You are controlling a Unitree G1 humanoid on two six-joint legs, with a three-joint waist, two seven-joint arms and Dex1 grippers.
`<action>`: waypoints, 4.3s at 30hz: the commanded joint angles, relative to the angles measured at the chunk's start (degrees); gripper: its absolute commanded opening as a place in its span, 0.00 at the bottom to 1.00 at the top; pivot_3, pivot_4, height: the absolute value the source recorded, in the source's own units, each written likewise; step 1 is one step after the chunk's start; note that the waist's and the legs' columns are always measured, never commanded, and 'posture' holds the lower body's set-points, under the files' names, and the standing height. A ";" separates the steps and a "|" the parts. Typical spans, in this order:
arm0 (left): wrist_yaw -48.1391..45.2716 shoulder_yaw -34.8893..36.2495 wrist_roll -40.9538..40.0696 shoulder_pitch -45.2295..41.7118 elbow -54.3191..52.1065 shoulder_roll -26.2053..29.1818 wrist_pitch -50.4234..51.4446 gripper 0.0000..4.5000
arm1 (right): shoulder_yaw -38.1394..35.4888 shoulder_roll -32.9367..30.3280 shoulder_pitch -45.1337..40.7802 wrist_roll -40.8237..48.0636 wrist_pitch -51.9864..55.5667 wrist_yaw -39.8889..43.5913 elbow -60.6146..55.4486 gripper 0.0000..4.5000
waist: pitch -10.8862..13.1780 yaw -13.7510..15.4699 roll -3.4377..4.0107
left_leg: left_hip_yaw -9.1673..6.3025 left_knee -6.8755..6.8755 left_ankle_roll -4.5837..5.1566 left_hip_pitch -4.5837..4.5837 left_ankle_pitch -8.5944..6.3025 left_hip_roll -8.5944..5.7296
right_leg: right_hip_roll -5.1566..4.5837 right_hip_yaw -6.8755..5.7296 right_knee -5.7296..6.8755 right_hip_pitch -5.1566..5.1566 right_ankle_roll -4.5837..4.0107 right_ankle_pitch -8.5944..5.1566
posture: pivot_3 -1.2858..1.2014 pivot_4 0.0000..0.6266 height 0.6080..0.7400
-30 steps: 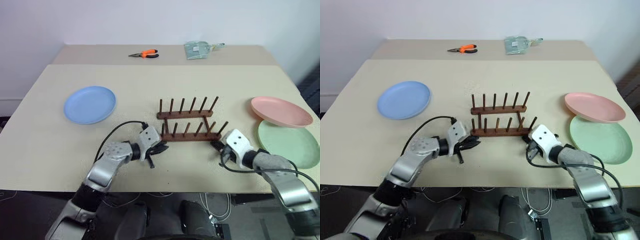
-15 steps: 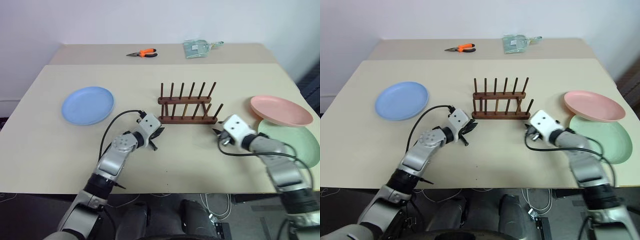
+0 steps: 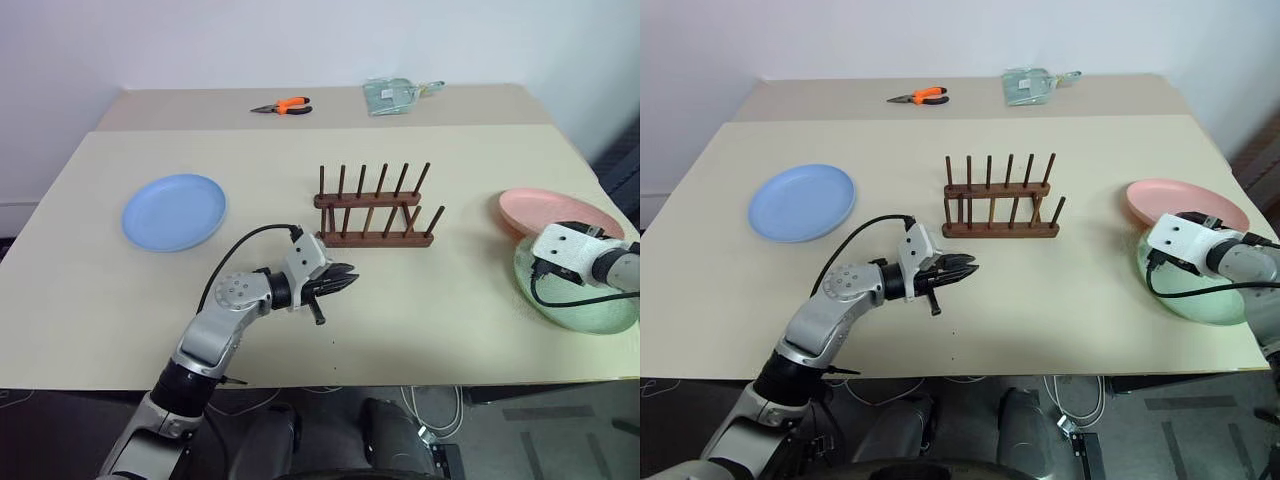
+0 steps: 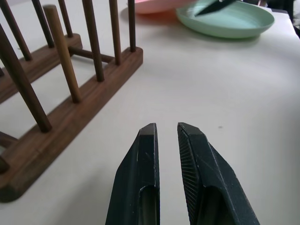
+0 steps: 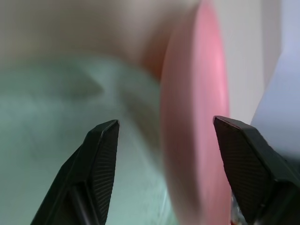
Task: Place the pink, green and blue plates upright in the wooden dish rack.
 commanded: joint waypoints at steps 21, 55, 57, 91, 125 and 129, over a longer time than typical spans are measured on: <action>0.20 2.80 -1.73 0.78 -2.83 3.63 -0.39 0.14 | -30.38 25.07 -13.98 76.53 54.57 -17.99 -43.96 0.02 | 0.02 1.91 -0.06 | -0.37 0.07 0.01 -0.21 -0.01 0.05 | 0.13 -0.03 -0.10 0.00 -0.37 0.05 | 0.52 0.24 1.00; -1.20 1.23 -1.54 1.97 -3.64 4.53 -0.66 0.14 | -33.31 6.15 6.62 63.33 50.10 -14.63 -39.10 0.99 | -0.10 1.82 -0.04 | -0.35 0.19 0.07 -0.82 0.03 -0.06 | 0.20 -0.06 -0.11 -0.46 -0.19 0.20 | 0.52 0.24 1.00; -1.52 0.98 -1.75 1.75 -3.53 4.46 -0.60 0.14 | -28.86 1.74 17.25 56.26 47.04 -8.97 -42.27 0.99 | -0.16 1.71 0.04 | -0.31 0.11 0.09 -0.77 0.01 -0.02 | 0.21 -0.06 -0.07 -0.49 -0.17 0.19 | 0.52 0.24 1.00; -1.67 5.53 -2.93 2.88 -2.56 5.73 -2.59 0.14 | -32.32 24.58 -26.69 91.59 51.35 -22.02 -49.81 0.01 | -0.06 0.78 0.30 | -0.33 0.73 0.14 -0.96 -0.03 0.18 | 0.29 -0.12 -0.07 -0.42 -0.22 0.46 | 0.52 0.24 1.00; 12.45 21.42 -6.99 3.13 -1.91 5.01 1.00 0.90 | -4.70 19.52 -28.05 63.61 32.63 -21.73 -40.67 0.67 | -0.01 0.17 0.41 | -0.17 0.71 0.14 -0.97 -0.03 0.10 | 0.31 -0.02 0.10 -0.64 0.07 0.33 | 0.52 0.24 1.00; 34.21 32.67 -0.27 -3.34 7.41 3.73 2.94 1.00 | -2.65 17.55 -28.23 59.27 30.19 -11.52 -45.49 0.96 | -0.05 -0.24 0.34 | -0.19 0.71 0.14 -0.86 -0.03 0.18 | 0.38 -0.02 0.14 -0.58 0.09 0.34 | 0.52 0.24 1.00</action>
